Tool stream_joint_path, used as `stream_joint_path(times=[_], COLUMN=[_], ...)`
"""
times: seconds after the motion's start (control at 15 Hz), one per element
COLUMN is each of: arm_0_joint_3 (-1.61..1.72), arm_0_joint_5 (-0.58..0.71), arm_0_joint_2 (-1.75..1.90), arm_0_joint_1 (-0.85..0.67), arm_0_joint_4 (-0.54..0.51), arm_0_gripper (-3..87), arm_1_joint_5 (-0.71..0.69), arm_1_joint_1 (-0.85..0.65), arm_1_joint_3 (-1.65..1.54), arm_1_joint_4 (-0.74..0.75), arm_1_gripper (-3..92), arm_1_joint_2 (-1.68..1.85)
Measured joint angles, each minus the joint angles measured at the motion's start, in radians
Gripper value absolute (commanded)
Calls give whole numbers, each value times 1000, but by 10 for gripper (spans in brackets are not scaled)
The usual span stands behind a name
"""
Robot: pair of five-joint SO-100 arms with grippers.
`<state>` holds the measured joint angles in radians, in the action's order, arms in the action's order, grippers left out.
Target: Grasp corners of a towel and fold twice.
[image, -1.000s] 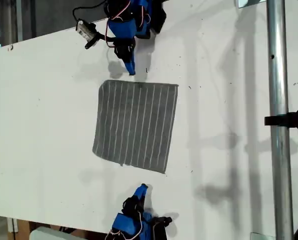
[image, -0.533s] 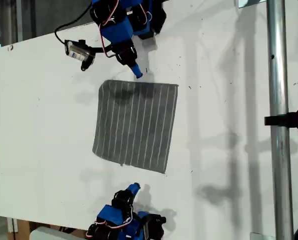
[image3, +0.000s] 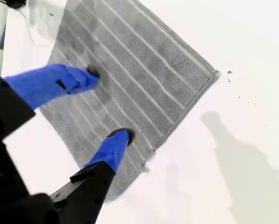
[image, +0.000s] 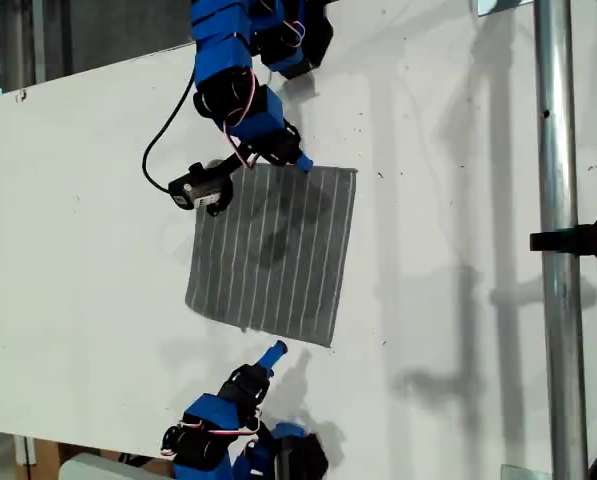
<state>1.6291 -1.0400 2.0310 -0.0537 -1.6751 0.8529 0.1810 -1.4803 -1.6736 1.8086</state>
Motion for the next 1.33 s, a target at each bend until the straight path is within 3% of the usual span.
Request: stream_joint_path(times=[0.2,0.33,0.93,1.2,1.27,1.33], arm_0_joint_3=[0,0,5,5,5,5], arm_0_joint_5=[17,11,-29,-46,-48,-48], arm_0_joint_2=[-20,-26,-26,-26,-26,-26], arm_0_joint_1=[0,3,64,72,72,72], arm_0_joint_4=[-6,-6,-6,-6,-6,-6], arm_0_gripper=[266,300,300,291,289,289], arm_1_joint_5=[-48,-52,28,55,52,54], arm_1_joint_1=[-41,-52,-21,-31,-35,-35], arm_1_joint_3=[-12,-112,-261,-281,-278,-273], arm_1_joint_4=[-14,32,331,382,385,397], arm_1_gripper=[443,467,427,304,215,69], arm_1_joint_2=[-6,-52,-423,-526,-531,-534])
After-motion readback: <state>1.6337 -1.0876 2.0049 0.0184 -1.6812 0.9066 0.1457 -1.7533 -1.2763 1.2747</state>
